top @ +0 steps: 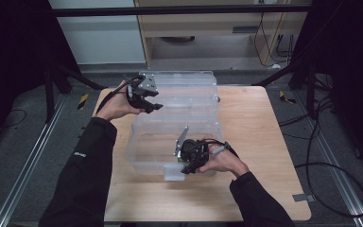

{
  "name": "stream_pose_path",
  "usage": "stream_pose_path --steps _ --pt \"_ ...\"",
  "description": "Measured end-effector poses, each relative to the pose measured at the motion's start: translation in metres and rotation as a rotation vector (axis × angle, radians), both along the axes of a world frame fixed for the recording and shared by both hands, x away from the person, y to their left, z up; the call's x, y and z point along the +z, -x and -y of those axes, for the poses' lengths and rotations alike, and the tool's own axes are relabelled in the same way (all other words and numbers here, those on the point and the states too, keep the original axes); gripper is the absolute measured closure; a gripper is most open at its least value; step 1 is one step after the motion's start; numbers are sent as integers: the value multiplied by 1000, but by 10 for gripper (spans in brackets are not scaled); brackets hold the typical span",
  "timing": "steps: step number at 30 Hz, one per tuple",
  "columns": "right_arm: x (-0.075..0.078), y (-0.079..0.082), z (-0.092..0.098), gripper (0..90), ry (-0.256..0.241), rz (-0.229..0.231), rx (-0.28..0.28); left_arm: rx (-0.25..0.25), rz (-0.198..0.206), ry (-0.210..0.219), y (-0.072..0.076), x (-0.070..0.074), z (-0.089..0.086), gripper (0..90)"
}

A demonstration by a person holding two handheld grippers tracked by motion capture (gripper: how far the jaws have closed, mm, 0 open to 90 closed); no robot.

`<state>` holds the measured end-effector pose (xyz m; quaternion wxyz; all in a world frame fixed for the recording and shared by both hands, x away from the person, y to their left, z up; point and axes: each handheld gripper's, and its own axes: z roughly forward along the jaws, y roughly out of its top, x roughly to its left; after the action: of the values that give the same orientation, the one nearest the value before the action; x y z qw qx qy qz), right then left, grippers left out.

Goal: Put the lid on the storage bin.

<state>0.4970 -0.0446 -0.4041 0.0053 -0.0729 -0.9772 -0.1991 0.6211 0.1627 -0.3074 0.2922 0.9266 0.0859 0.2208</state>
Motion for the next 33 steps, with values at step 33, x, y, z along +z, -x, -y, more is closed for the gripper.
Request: stream_pose_path --steps 33 --pt "0 0 -1 670 1 10 -3 -51 -67 -157 -11 1 9 804"
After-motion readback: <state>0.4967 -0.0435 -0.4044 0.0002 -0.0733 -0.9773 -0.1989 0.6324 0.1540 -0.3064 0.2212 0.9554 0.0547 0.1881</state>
